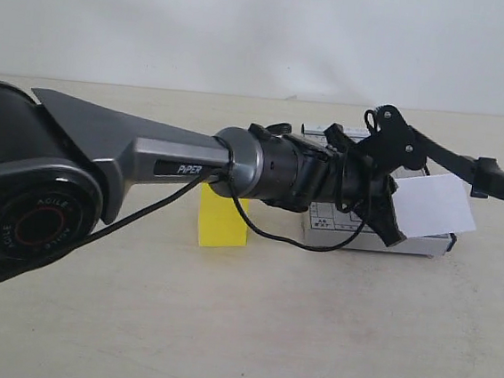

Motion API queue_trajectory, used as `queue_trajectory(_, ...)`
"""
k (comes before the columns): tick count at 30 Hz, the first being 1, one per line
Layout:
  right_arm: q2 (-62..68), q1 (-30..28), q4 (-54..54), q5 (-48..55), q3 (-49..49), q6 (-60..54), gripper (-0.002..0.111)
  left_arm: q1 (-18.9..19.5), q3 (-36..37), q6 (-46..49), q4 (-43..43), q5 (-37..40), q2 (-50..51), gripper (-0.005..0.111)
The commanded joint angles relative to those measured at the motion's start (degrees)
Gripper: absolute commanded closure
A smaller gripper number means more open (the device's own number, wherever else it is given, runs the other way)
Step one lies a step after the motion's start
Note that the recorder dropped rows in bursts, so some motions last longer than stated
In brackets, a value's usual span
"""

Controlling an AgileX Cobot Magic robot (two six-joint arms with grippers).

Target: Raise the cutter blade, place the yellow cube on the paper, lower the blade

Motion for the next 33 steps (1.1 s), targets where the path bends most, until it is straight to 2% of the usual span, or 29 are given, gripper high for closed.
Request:
queue_trajectory(1,-0.1,0.0,-0.4,-0.2,0.0,-0.5,0.108,-0.2,-0.2,0.3,0.0,-3.8,0.7,0.102)
queue_trajectory(8,-0.1,0.0,-0.4,-0.2,0.0,-0.5,0.108,-0.2,-0.2,0.3,0.1,-5.6,-0.3,0.102)
queue_trajectory(12,-0.1,0.0,-0.4,-0.2,0.0,-0.5,0.108,-0.2,-0.9,0.3,0.1,-4.3,-0.3,0.102)
queue_trajectory(17,-0.1,0.0,-0.4,-0.2,0.0,-0.5,0.108,-0.2,-2.1,0.3,0.1,1.3,-0.3,0.102)
queue_trajectory(33,-0.1,0.0,-0.4,-0.2,0.0,-0.5,0.108,-0.2,-2.8,0.3,0.1,1.9,-3.1,0.102)
